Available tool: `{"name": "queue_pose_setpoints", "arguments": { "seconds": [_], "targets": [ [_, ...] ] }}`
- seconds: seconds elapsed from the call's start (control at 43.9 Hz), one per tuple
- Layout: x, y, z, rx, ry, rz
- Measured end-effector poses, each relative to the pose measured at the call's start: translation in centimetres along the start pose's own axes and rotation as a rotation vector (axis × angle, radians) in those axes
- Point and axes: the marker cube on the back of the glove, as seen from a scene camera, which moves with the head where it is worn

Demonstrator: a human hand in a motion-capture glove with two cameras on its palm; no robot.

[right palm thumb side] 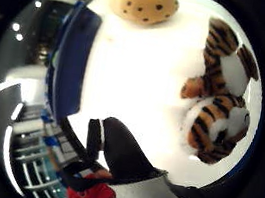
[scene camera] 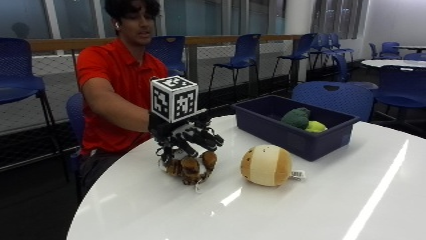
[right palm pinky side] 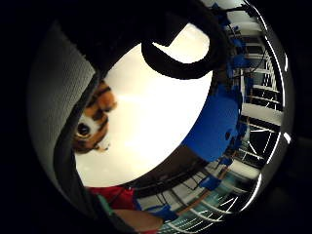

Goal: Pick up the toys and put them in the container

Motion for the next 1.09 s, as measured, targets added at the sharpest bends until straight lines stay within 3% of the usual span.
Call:
{"name": "queue_pose_setpoints", "arguments": {
  "seconds": [0.638, 0.865, 1.093],
  "targets": [
    [1.2, -1.3, 4.6, -0.070, -0.087, 0.004],
    [0.9, -1.2, 5.7, -0.111, 0.011, 0.014],
    [0.5, -0.7, 6.1, -0.026, -0.023, 0.031]
  ]
}}
